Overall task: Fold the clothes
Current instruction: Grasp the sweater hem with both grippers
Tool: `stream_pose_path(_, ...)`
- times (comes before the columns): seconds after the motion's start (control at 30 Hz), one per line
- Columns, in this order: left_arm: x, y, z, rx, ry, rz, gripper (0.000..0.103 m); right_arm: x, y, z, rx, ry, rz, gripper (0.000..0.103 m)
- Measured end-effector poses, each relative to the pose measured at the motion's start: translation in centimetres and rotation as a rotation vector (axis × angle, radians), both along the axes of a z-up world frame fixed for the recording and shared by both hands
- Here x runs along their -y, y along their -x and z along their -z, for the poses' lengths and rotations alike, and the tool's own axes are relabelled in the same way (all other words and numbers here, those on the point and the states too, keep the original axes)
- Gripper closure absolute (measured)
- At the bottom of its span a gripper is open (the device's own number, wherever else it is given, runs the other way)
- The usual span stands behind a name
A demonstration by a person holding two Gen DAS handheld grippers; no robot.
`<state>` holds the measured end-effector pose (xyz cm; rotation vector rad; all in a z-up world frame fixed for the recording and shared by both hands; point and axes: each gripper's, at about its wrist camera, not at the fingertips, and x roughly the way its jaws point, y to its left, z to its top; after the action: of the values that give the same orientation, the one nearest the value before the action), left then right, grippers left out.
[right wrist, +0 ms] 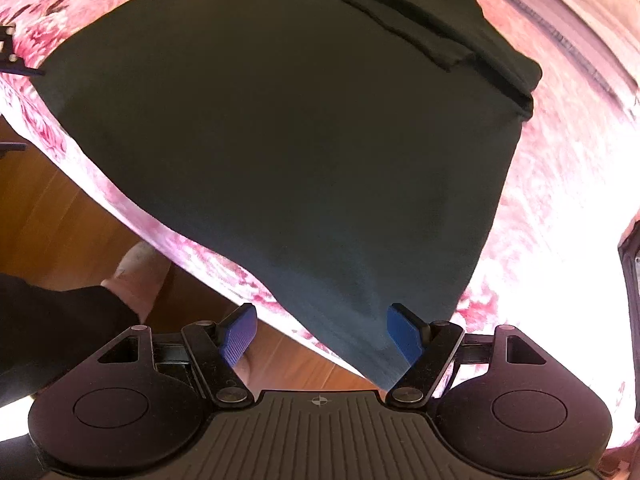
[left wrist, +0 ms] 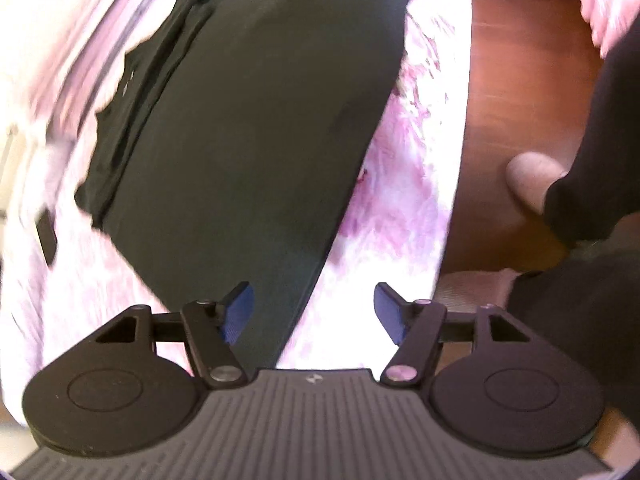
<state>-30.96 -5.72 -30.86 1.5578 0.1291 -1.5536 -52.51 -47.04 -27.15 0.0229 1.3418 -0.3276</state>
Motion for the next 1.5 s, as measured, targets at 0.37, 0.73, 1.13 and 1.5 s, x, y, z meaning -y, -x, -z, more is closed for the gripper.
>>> stream_pose_path(0.37, 5.7, -3.6, -0.8, -0.179, -0.162, -0.145, 0.095, -2.0, -0.5, 0.5, 0.022, 0.018, -0.048, 0.028)
stream_pose_path(0.73, 10.9, -7.7, -6.3, -0.337, -0.127, -0.262, 0.101, -6.2, -3.7, 0.2, 0.220, 0.054, -0.225, 0.028)
stream_pose_path(1.13, 9.3, -8.0, -8.1, -0.359, -0.106, -0.244, 0.101, -6.9, -5.3, 5.0, 0.217, 0.317, -0.327, 0.034)
stream_pose_path(1.5, 8.6, -7.1, -7.2, -0.315, -0.102, -0.230, 0.101, -0.7, 1.1, 4.4, 0.072, 0.390, -0.315, 0.078)
